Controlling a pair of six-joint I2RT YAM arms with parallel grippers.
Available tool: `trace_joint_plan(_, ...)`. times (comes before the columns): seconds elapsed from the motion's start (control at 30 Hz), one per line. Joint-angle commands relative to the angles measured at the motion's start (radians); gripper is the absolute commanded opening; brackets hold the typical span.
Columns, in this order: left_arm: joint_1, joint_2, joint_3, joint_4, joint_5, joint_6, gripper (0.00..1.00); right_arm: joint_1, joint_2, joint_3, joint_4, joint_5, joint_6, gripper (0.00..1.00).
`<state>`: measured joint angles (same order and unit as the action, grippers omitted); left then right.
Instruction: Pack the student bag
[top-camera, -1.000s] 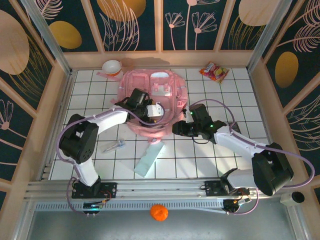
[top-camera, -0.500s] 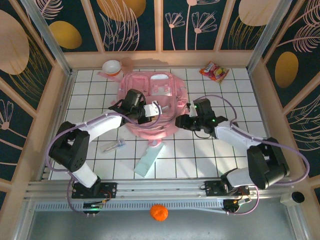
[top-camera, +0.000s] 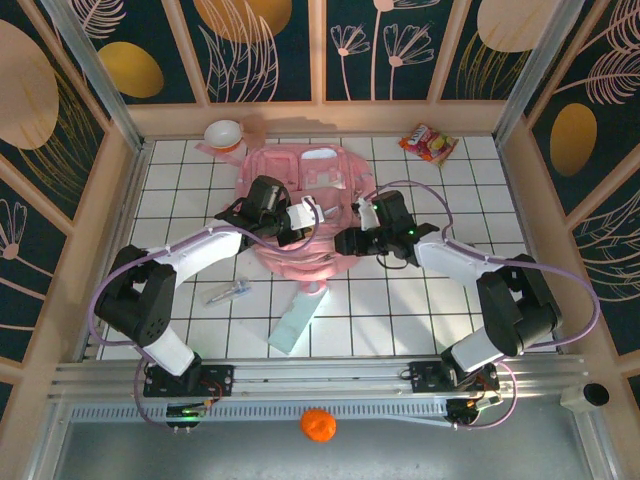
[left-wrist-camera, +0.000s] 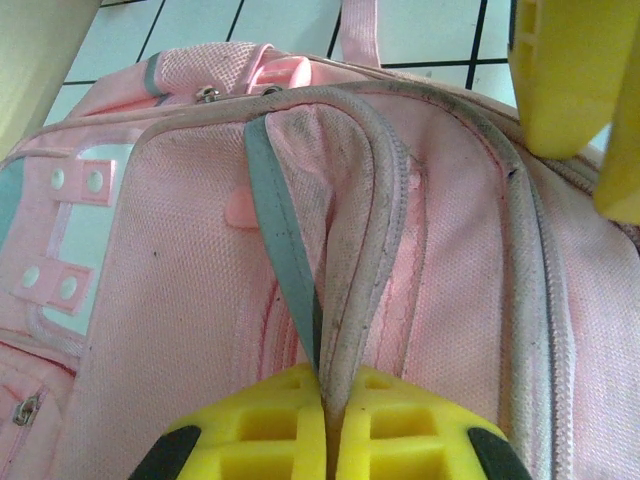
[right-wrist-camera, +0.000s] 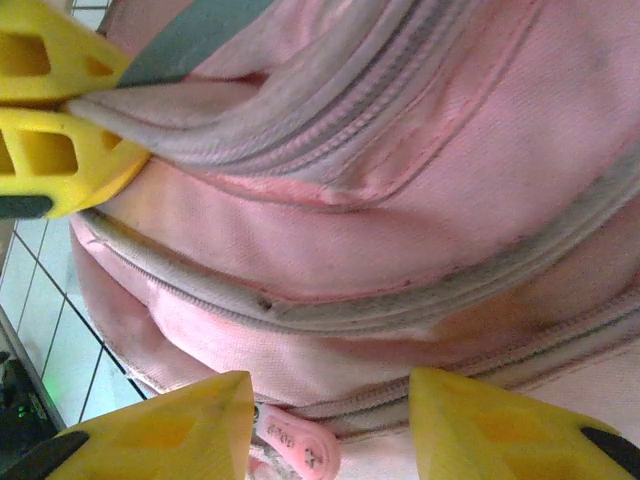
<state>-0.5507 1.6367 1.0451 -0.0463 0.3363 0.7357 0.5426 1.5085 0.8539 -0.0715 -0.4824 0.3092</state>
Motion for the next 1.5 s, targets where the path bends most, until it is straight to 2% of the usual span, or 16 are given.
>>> trace_joint_plan(0.0,-0.001,-0.054,0.04,0.123,0.058,-0.035,0.0,0.023,0.012,0.005,-0.017,-0.036,-0.042,0.44)
trace_joint_plan(0.13,-0.001,-0.061,0.056,0.127,0.067,-0.048,0.0,0.025,0.011,0.001,-0.026,-0.019,-0.046,0.44)
trace_joint_plan(0.4,0.0,-0.087,0.073,0.149,0.06,-0.066,0.0,0.048,0.018,0.013,-0.038,-0.067,-0.057,0.4)
trace_joint_plan(0.57,-0.001,-0.094,0.075,0.153,0.061,-0.07,0.0,0.067,0.005,-0.005,-0.053,-0.045,-0.058,0.35)
trace_joint_plan(0.8,-0.002,-0.1,0.076,0.167,0.067,-0.077,0.0,0.088,-0.004,0.007,-0.091,-0.002,-0.065,0.36)
trace_joint_plan(0.9,-0.002,-0.099,0.078,0.172,0.065,-0.078,0.0,0.103,-0.007,0.014,-0.115,0.017,-0.073,0.28)
trace_joint_plan(1.0,-0.001,-0.101,0.078,0.175,0.061,-0.08,0.0,0.114,-0.015,0.013,-0.129,0.033,-0.072,0.26)
trace_joint_plan(1.1,-0.002,-0.103,0.078,0.175,0.062,-0.079,0.0,0.118,-0.021,0.012,-0.148,0.088,-0.068,0.17)
trace_joint_plan(1.17,-0.001,-0.106,0.076,0.177,0.067,-0.079,0.0,0.118,-0.022,0.013,-0.154,0.113,-0.067,0.15)
trace_joint_plan(1.23,-0.002,-0.108,0.074,0.178,0.067,-0.081,0.0,0.118,-0.024,0.01,-0.143,0.099,-0.061,0.18)
trace_joint_plan(1.33,-0.001,-0.112,0.07,0.18,0.068,-0.082,0.0,0.13,-0.02,0.011,-0.136,0.097,-0.058,0.32)
trace_joint_plan(1.47,-0.002,-0.12,0.066,0.184,0.072,-0.085,0.0,0.142,-0.004,0.012,-0.145,0.128,-0.055,0.37)
